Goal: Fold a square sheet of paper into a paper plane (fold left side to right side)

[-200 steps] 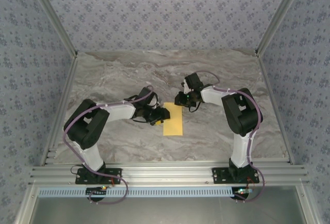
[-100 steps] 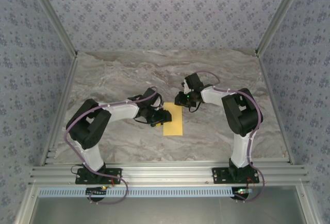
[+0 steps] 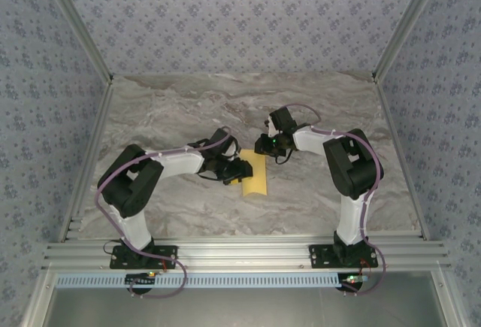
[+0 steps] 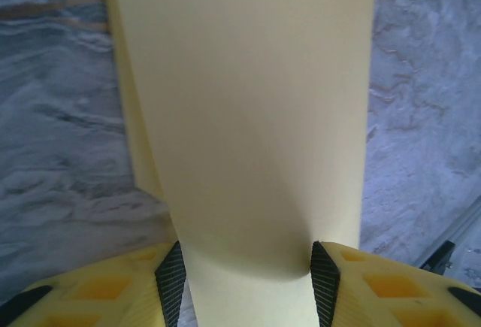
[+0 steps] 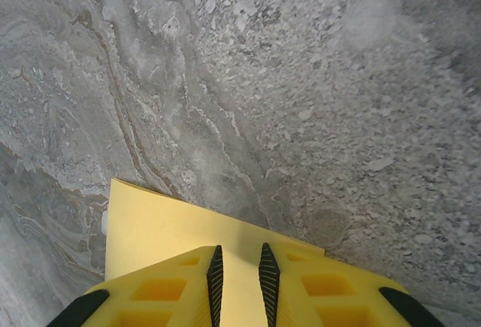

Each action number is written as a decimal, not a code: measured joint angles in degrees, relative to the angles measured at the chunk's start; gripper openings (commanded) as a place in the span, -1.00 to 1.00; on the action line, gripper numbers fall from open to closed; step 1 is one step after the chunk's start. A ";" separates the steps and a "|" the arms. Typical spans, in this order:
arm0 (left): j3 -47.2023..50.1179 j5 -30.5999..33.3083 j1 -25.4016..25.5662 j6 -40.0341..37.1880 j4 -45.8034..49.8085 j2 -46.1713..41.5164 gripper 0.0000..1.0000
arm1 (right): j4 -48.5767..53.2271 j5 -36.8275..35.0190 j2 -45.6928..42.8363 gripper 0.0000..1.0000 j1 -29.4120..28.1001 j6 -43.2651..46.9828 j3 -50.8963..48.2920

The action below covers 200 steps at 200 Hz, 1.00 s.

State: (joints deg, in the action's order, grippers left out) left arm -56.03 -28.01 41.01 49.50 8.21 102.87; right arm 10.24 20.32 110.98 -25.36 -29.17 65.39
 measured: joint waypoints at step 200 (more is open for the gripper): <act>6.64 -2.38 0.00 10.25 -11.50 -5.68 0.10 | 0.00 0.02 0.00 -0.48 0.00 0.00 0.00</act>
State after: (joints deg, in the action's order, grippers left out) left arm -49.39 -30.39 41.01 59.75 -3.29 97.19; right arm 10.24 20.34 110.98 -25.36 -29.17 65.39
